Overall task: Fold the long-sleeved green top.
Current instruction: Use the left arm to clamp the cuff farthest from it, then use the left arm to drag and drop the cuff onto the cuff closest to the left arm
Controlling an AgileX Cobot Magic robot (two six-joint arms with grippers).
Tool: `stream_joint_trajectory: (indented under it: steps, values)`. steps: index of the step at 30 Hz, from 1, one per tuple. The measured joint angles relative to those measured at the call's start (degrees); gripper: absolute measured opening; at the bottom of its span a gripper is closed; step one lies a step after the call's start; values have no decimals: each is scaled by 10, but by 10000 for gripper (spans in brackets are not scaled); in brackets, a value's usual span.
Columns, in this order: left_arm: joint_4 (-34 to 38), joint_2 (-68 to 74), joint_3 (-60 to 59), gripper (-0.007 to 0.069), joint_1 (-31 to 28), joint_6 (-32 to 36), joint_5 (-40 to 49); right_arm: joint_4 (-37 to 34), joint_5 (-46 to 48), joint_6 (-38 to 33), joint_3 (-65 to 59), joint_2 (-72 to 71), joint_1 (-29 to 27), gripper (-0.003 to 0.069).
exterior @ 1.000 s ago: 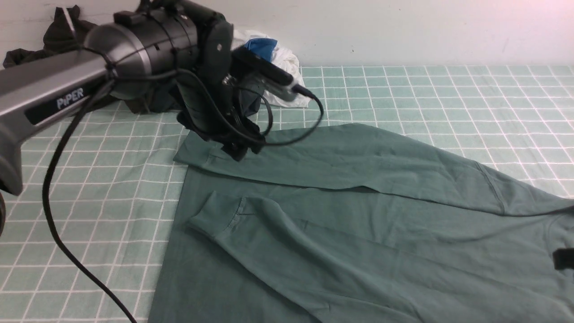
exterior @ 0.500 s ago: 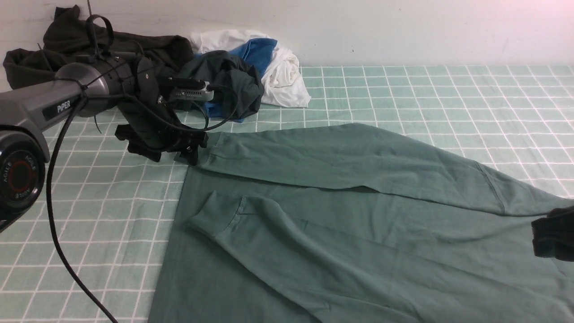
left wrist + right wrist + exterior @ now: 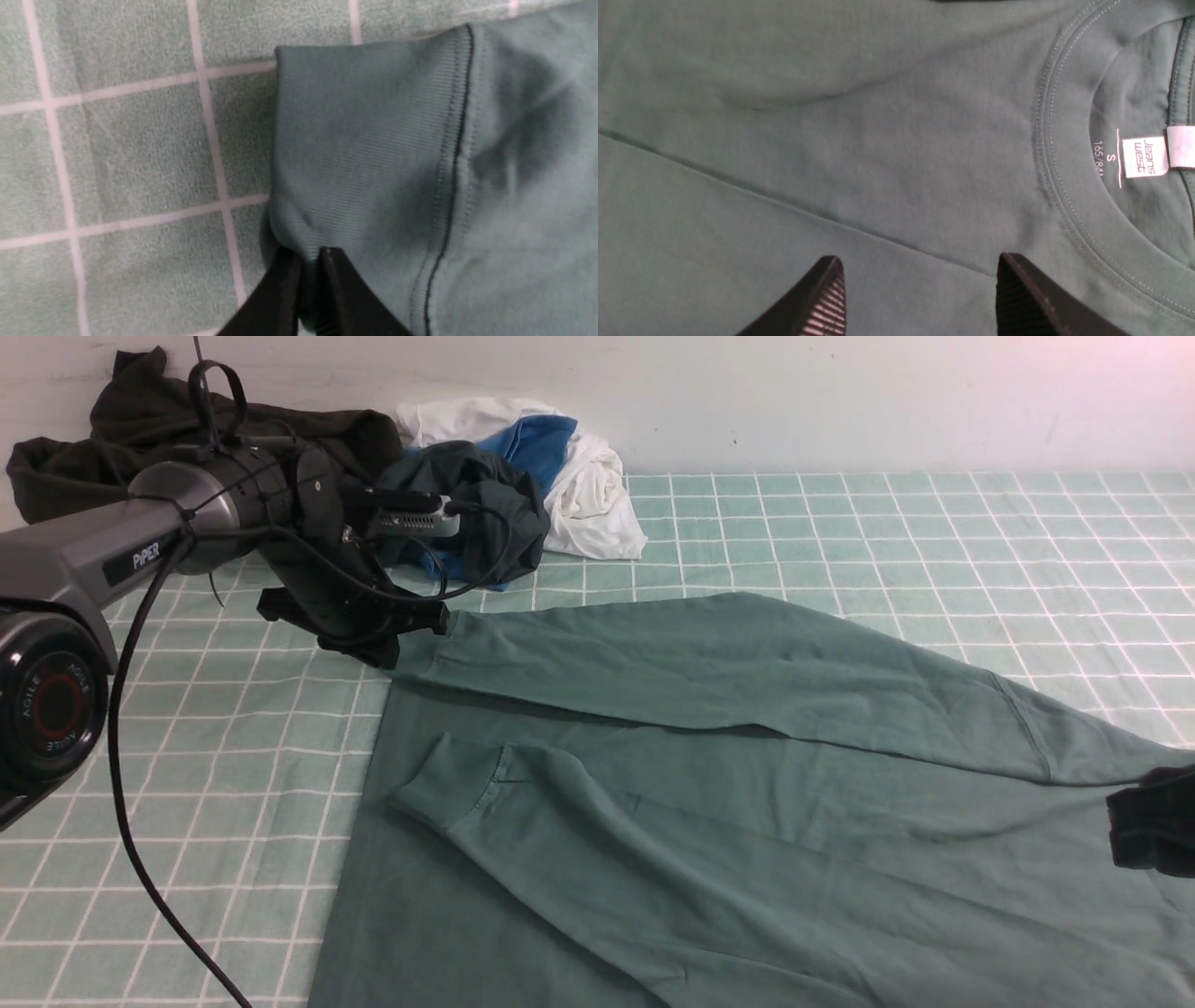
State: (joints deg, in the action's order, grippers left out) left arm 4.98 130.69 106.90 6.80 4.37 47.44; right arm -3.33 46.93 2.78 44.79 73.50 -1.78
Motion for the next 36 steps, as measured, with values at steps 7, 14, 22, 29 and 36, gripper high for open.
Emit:
stream_joint_trajectory:
  steps: [7, 14, 22, 29, 36]
  values:
    - [-8, -85, 0, 20, 40, 66, 87, -6, -8, 0, 1, 0, 0, 407]
    - [26, -248, -9, 20, 87, 39, 162, -11, -10, -8, 1, 0, 0, 407]
    - [24, -419, -297, 20, 86, -8, 133, -37, -10, -16, 1, 0, 0, 407]
    - [48, -463, -607, 89, 99, -5, -21, -49, 6, -38, 1, -1, 35, 407]
    - [45, -478, -616, 333, 104, 49, 7, -52, 102, -54, 1, -33, 127, 407]
